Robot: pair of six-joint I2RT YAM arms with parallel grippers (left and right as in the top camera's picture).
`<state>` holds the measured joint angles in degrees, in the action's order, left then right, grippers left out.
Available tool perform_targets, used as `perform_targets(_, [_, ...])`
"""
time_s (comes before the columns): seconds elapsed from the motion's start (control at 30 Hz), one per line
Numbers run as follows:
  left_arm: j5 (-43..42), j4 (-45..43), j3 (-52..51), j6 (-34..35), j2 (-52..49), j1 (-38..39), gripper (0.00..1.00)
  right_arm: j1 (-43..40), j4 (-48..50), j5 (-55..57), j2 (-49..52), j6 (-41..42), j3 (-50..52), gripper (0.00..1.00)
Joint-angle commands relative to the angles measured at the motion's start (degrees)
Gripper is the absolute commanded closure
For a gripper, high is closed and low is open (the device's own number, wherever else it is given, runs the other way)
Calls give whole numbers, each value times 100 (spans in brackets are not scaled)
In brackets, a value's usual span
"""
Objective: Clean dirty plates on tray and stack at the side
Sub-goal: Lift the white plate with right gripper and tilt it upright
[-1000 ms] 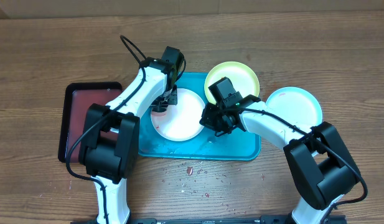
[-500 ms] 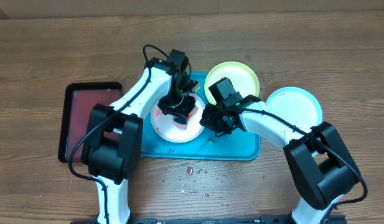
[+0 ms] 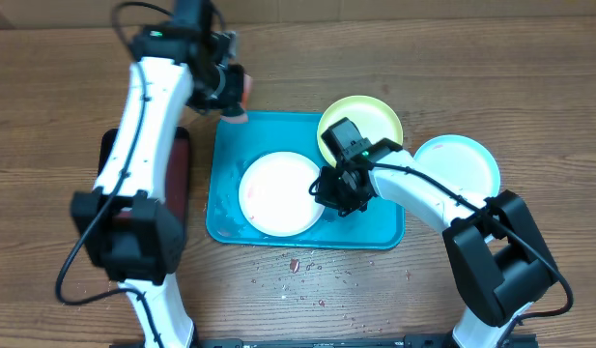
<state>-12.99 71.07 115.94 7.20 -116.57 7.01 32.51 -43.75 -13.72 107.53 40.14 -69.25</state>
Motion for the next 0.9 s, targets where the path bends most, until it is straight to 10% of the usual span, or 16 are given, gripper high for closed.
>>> perform_targets(0.0, [11,240,122,221,238,-24,96,350,-540,1346,-260,-470,-669,96])
perform_targets(0.3, [273,549,68,162,181,15,96,1443,-1733,4352,-380,-459,-1375,96])
perform_targets(0.87, [422,570,68,164,181,13,96,2155,-2022,6432,-723,-223,-1558,96])
